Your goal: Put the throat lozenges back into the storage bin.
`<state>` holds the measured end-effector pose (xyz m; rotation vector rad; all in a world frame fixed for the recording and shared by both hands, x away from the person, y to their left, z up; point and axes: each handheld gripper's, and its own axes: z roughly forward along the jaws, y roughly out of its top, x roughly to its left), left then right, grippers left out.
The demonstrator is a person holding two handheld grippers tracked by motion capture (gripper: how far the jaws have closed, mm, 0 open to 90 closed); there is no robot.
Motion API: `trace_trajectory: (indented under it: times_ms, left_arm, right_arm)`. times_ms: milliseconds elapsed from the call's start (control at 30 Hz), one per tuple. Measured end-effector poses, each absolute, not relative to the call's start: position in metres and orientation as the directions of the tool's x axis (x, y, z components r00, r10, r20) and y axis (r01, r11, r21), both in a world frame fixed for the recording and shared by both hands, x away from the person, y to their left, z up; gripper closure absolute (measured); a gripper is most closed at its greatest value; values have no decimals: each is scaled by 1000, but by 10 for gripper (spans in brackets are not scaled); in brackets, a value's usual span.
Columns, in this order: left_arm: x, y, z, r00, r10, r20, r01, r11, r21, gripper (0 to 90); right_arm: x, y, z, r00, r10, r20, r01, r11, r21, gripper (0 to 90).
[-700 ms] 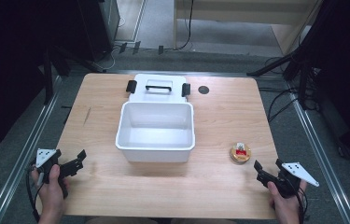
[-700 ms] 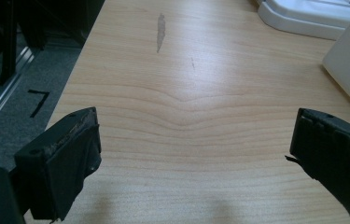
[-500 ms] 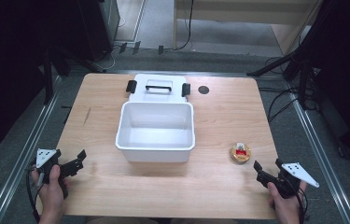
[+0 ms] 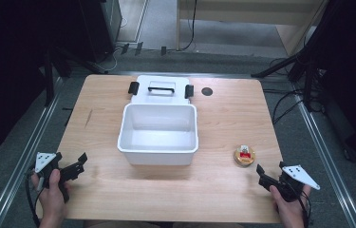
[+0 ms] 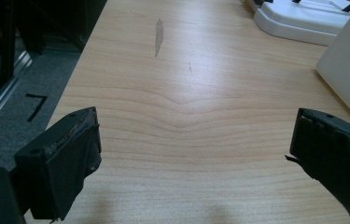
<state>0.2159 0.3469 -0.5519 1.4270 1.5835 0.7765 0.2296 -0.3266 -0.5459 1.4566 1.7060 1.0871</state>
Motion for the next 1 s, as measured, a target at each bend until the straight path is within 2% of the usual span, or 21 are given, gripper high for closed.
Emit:
trace_trajectory:
  times_ms: [200,333,367,600,633,667,700,733,833,900,1000]
  left_arm:
    - [215,347,-552,8,986,-166,456,144,878,25]
    - [215,347,-552,11,985,-172,454,149,878,27]
    - [215,348,-552,12,984,-175,452,151,879,27]
    - [216,348,-552,9,982,-187,454,163,876,34]
    - [216,348,-552,10,982,-190,455,164,875,34]
    - [216,348,-552,10,982,-190,455,164,875,34]
    - [216,348,-552,11,982,-189,457,163,874,34]
    - [216,348,-552,11,982,-189,457,163,874,35]
    - [216,349,-552,18,981,-192,459,162,874,36]
    - [216,349,-552,17,981,-193,460,164,873,36]
    - [216,350,-552,18,980,-198,463,167,871,36]
  right_arm:
    - [229,-326,-538,-211,976,46,520,73,851,144]
    - [234,-325,-529,-241,970,34,558,110,823,120]
    - [237,-323,-523,-262,965,19,585,143,798,85]
    - [252,-316,-507,-306,952,-3,662,215,718,47]
    - [261,-312,-504,-331,944,2,704,246,666,13]
    - [261,-312,-504,-331,944,2,704,246,666,13]
    - [268,-308,-500,-335,942,-30,718,276,639,27]
    - [268,-308,-500,-335,942,-30,718,276,639,27]
    - [282,-297,-493,-374,926,-43,759,332,560,62]
    - [288,-290,-492,-385,920,-77,779,369,507,0]
    - [294,-284,-492,-391,915,-105,800,394,453,0]
